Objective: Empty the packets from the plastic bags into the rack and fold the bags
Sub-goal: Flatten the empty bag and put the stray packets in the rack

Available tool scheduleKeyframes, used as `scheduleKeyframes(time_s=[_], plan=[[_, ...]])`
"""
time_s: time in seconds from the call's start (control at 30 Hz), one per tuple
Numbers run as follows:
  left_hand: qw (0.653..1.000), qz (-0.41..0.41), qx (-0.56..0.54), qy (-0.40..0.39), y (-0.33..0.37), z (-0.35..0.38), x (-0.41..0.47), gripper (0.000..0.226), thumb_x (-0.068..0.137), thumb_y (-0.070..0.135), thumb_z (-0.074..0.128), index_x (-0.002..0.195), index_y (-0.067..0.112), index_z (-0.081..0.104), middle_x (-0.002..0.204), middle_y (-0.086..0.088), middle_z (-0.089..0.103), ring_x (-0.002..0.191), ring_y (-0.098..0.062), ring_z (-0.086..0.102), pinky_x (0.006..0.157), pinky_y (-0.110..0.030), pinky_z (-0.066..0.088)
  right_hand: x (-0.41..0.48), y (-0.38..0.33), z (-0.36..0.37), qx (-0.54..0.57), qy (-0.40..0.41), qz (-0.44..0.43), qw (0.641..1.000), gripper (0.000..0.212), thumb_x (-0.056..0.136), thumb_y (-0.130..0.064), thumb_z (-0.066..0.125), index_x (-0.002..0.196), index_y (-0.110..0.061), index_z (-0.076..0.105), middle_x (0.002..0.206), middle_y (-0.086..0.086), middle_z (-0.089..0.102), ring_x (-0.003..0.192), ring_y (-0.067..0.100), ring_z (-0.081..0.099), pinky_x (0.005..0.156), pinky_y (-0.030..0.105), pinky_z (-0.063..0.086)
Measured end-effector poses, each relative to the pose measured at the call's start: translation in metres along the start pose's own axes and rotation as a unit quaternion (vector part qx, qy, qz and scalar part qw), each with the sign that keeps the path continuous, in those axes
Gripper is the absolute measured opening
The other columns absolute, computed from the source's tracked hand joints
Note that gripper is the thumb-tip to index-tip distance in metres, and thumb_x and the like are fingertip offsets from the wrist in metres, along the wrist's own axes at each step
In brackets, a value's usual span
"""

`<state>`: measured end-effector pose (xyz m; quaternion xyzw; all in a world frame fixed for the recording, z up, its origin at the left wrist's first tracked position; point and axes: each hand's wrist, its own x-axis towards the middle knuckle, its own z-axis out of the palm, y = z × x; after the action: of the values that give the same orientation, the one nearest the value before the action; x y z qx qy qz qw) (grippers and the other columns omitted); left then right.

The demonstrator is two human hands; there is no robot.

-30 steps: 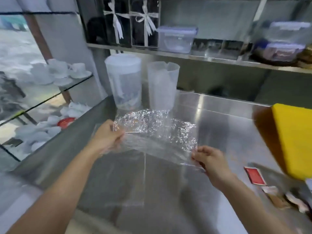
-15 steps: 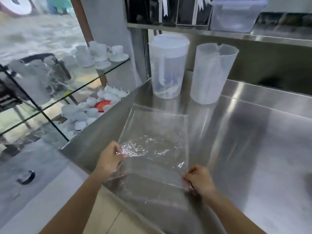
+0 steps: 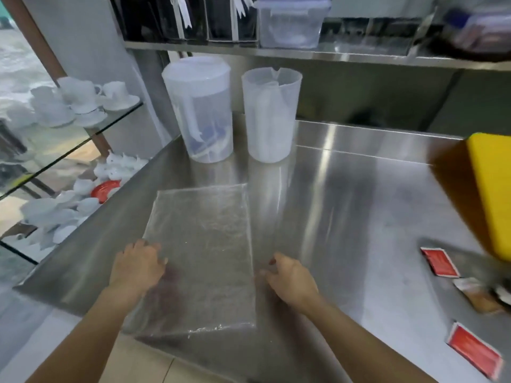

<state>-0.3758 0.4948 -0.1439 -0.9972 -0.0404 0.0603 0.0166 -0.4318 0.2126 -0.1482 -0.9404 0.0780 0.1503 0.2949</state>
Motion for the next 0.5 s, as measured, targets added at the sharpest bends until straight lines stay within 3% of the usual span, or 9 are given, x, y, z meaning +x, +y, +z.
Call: scheduleKeyframes(time_s=[0.07,0.27,0.5], plan=[[0.999,0.035,-0.004,0.008,0.039,-0.021,0.006,0.033,0.088,0.037,0.051,0.112,0.016,0.059,0.118,-0.012,0.061,0.113,-0.031,0.055,0.092,-0.037,0.045,-0.005,0.021,-0.021,0.002,0.022,0.005,1.0,0.035,0.089,-0.036,0.051,0.112,-0.01,0.053,0.119,0.013,0.062,0.11,0.032,0.057,0.088,0.036,0.047],[0.97,0.19,-0.154,0.014,0.201,-0.045,-0.008,0.055,0.089,0.032,0.055,0.138,0.013,0.036,0.134,-0.018,0.049,0.123,-0.035,0.047,0.101,-0.041,0.039,-0.039,0.11,-0.082,0.017,0.134,0.092,0.987,0.028,0.088,-0.03,0.047,0.109,-0.012,0.055,0.111,0.013,0.065,0.104,0.033,0.058,0.081,0.034,0.046],[0.903,0.415,-0.108,-0.019,0.358,-0.002,-0.074,0.062,0.089,0.046,0.048,0.143,0.02,0.031,0.148,-0.003,0.038,0.135,-0.023,0.036,0.11,-0.034,0.029,-0.111,0.218,-0.097,-0.044,0.265,0.153,0.951,0.043,0.086,-0.032,0.05,0.123,-0.011,0.051,0.13,0.012,0.054,0.112,0.035,0.055,0.088,0.038,0.044]])
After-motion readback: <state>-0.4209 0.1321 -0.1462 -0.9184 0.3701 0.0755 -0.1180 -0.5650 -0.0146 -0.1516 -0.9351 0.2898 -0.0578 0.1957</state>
